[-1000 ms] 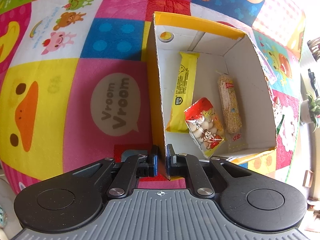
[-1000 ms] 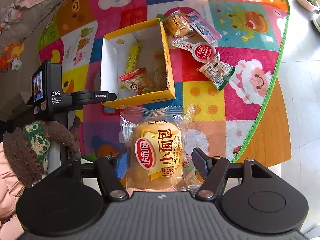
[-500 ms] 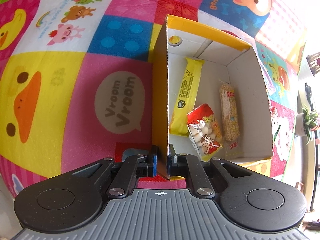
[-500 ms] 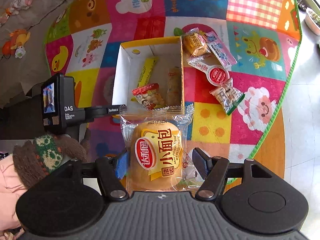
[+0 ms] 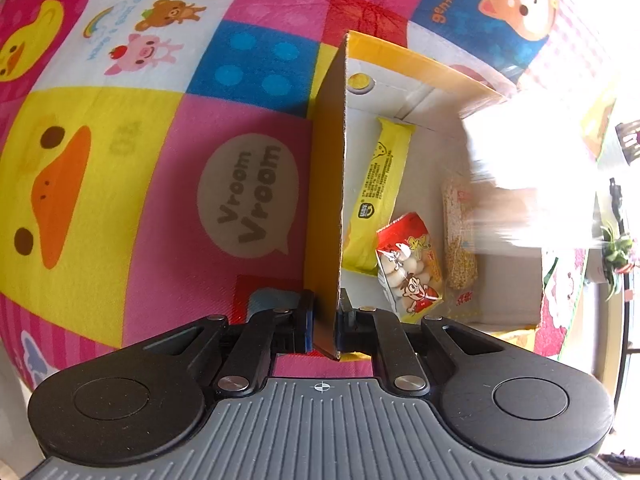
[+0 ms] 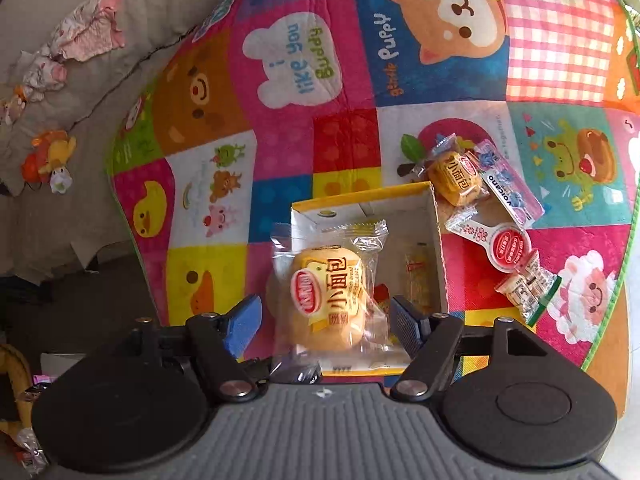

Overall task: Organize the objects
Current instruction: 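Open the right gripper to drop the bread bun bag into the box, then move the right gripper to the clear bag holding a bread loaf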

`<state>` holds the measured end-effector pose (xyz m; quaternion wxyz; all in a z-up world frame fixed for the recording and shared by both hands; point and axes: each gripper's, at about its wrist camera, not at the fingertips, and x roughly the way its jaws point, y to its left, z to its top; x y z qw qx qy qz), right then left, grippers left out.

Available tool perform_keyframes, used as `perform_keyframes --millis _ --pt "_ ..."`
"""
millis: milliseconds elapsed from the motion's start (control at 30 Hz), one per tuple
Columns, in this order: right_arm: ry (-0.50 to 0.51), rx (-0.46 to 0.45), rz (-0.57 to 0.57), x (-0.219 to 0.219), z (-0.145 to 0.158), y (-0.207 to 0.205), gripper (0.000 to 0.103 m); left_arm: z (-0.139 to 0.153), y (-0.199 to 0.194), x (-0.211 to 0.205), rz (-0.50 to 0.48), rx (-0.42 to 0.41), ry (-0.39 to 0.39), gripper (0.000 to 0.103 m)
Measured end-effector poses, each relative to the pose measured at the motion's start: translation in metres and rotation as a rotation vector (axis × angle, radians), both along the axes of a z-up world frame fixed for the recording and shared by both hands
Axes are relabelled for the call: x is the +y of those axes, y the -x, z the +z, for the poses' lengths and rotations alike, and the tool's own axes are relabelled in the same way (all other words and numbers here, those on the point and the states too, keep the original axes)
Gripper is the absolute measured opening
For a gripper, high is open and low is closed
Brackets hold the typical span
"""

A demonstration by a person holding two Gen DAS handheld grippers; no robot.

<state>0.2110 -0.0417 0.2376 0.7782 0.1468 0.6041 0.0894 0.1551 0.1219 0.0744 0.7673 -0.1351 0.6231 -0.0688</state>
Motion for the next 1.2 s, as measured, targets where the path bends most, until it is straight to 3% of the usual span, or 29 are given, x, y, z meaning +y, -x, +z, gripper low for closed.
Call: perform_keyframes --millis 133,333,533,933,1100,1200 --pt "0.049 0.009 -0.018 -0.033 -0.008 0.007 0.077 -0.001 0.0 0.001 0.037 0.007 0.002 0.013" --pt "0.192 0.09 -0.088 -0.115 -0.045 0.028 0.077 0.0 -0.008 -0.005 0.084 0.025 -0.012 0.012" --pt "0.253 0.092 -0.023 -0.157 -0.07 0.012 0.077 0.001 -0.013 -0.013 0.113 0.047 -0.061 0.011" --pt "0.299 -0.124 0.537 -0.089 -0.127 -0.082 0.077 0.017 0.0 -0.016 0.257 0.089 -0.125 0.009" --pt "0.264 -0.133 0.644 -0.067 -0.162 -0.12 0.077 0.019 0.002 -0.021 0.271 0.107 -0.129 0.009" --pt "0.261 -0.118 0.649 -0.058 -0.176 -0.139 0.077 0.019 0.003 -0.021 0.283 0.113 -0.123 0.009"
